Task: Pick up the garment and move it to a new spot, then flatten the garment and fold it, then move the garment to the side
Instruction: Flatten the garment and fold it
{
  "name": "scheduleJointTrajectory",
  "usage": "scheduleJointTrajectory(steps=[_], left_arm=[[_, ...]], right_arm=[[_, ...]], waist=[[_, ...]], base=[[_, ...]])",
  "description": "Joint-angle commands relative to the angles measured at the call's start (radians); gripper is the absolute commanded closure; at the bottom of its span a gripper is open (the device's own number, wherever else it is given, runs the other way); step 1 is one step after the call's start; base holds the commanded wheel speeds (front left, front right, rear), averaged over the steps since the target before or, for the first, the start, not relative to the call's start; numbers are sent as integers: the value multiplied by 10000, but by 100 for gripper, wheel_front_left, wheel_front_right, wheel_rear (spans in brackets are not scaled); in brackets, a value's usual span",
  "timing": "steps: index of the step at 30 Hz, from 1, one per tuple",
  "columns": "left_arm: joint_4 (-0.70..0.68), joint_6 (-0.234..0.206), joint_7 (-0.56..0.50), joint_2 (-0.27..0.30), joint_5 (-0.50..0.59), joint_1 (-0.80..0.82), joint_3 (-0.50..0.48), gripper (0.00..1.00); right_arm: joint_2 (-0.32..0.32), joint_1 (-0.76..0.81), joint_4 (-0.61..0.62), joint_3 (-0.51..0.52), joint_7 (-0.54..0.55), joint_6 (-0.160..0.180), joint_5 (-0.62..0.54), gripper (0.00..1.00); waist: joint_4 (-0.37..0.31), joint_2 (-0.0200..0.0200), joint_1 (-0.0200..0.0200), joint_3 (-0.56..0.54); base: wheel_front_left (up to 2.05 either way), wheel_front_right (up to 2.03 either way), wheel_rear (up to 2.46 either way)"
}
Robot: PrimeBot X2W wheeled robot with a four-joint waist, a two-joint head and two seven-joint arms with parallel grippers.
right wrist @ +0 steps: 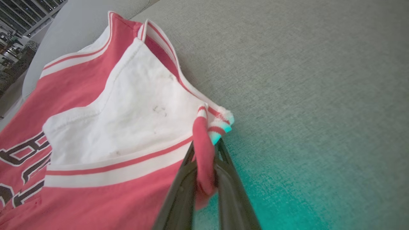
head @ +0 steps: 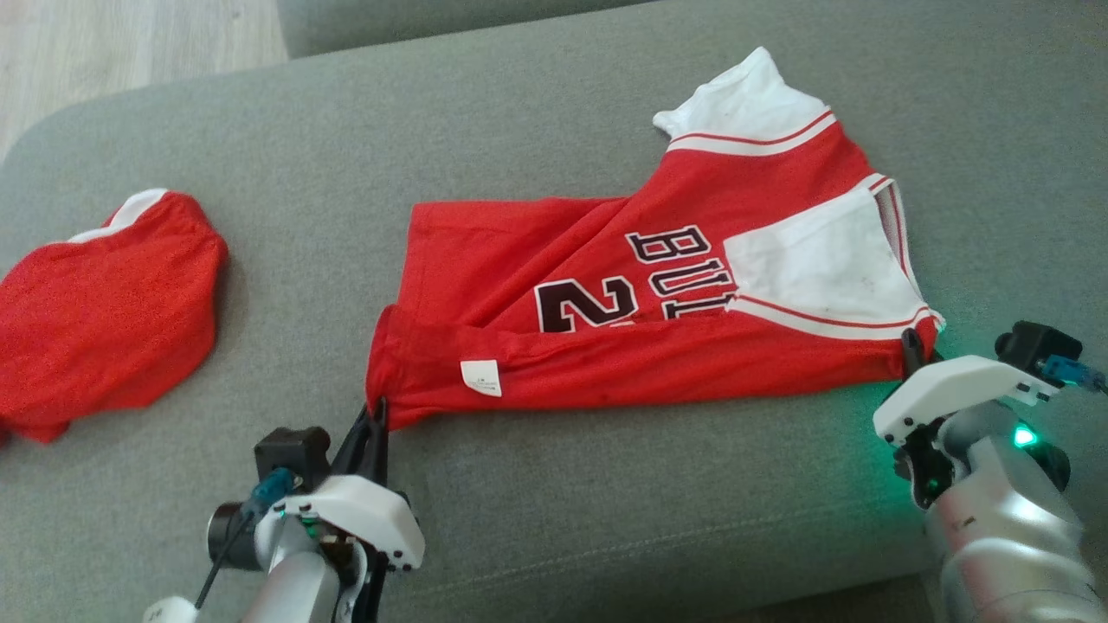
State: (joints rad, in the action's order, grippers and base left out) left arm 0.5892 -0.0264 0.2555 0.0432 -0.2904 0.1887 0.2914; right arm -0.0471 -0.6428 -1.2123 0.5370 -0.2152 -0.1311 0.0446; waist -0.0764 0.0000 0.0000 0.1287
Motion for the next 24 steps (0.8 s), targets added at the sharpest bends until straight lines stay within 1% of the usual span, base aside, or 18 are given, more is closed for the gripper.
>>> scheduleJointTrajectory(steps=[1,7,10,13,15,18,19,20,21,22,24], left_arm=[[-182,-53,63,121,87,247,-445,100],[-59,-2,63,117,146,-180,-459,100],[57,55,63,111,152,-475,-395,100],[227,157,63,100,140,-821,-213,100],[320,218,63,92,93,-1041,-54,100],[387,240,63,81,-11,-1269,172,100],[408,229,63,79,-44,-1305,244,100],[416,205,63,77,-75,-1319,302,63],[375,158,63,76,-102,-1313,338,12],[312,107,63,75,-148,-1296,347,0],[119,14,63,73,-252,-1261,317,0]], right_arm=[[-43,-165,258,-68,-145,4,-250,100],[-86,404,626,811,338,4,-1166,100],[-71,759,1038,1383,746,4,-1594,100],[-47,1097,1533,1747,1119,4,-2007,100],[-39,1191,1608,1791,1337,4,-2033,100],[-36,1207,1500,1736,1388,4,-1840,100],[-35,1218,1527,1705,1304,4,-1823,17],[-35,1209,1522,1713,1251,4,-1746,0],[-34,1181,1503,1713,1217,4,-1660,0],[-34,1141,1478,1643,1168,4,-1597,0],[-34,1049,1463,1481,1003,4,-1409,0]], waist=[[-67,0,0,-129],[-224,0,0,-580],[-313,0,0,-800],[-404,0,0,-1022],[-446,0,0,-1143],[-525,0,0,-1254],[-540,0,0,-1276],[-547,0,0,-1294],[-549,0,0,-1313],[-549,0,0,-1330],[-545,0,0,-1360]], base=[[0,0,0],[0,0,0],[0,0,0],[0,0,0],[0,0,0],[0,0,0],[0,0,0],[0,0,0],[0,0,0],[0,0,0],[0,0,0]])
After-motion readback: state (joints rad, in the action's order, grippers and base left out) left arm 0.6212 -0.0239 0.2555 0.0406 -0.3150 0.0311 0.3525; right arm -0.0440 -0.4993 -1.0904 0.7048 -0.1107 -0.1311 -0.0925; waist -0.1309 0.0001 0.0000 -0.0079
